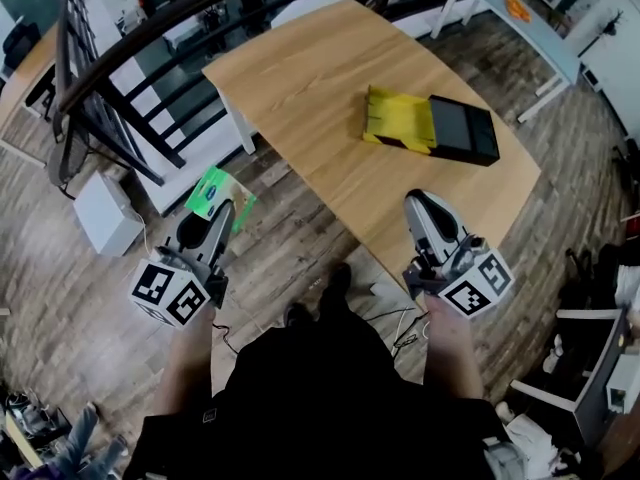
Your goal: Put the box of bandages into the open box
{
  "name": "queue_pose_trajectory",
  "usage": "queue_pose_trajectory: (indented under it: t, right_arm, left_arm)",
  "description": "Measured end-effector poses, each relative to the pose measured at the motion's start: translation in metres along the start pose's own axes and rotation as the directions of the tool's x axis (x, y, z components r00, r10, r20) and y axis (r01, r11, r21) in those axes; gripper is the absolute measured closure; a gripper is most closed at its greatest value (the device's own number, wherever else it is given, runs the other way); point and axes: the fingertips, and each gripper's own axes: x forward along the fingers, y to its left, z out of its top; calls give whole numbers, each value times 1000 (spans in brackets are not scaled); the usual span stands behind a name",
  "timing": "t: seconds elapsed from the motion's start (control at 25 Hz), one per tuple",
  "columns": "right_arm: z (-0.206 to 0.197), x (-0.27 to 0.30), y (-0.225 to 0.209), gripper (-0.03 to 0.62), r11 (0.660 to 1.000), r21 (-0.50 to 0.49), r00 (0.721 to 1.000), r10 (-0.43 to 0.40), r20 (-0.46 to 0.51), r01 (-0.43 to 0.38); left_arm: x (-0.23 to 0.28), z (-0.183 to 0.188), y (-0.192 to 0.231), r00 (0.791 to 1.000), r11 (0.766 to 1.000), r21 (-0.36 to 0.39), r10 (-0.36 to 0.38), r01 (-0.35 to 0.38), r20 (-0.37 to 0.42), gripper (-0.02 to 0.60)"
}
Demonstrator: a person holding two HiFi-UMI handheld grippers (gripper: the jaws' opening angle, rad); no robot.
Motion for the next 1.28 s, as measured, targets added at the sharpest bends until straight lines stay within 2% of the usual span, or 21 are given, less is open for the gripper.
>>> queue_pose_trajectory:
  t: [0.12,0.36,0.76,1.0,1.28]
  right_arm:
    - [1,6,-31,554,1000,20,1000,-7,-8,7]
    - [11,15,-82,554,999,41,1000,-17,-6,17]
    - [50,1,-139,554,999,40,999,-19,50,18]
    - [67,-22,-171,554,997,37,994,-67,83,64]
    - [73,-32,-195,554,991,33,986,-134,97,132]
  left_arm:
    - [31,1,1,1000,1000,4,4,-4,-18,485]
    - [88,5,-1,1000,999,-47,-28,27,-8,485]
    - [162,32,-27,998,998,-8,-58,58,1,485]
    - [203,34,-51,994,994,10,-113,113,-13,486]
    - [248,31,-57,982,982,6,-188,188,-25,485]
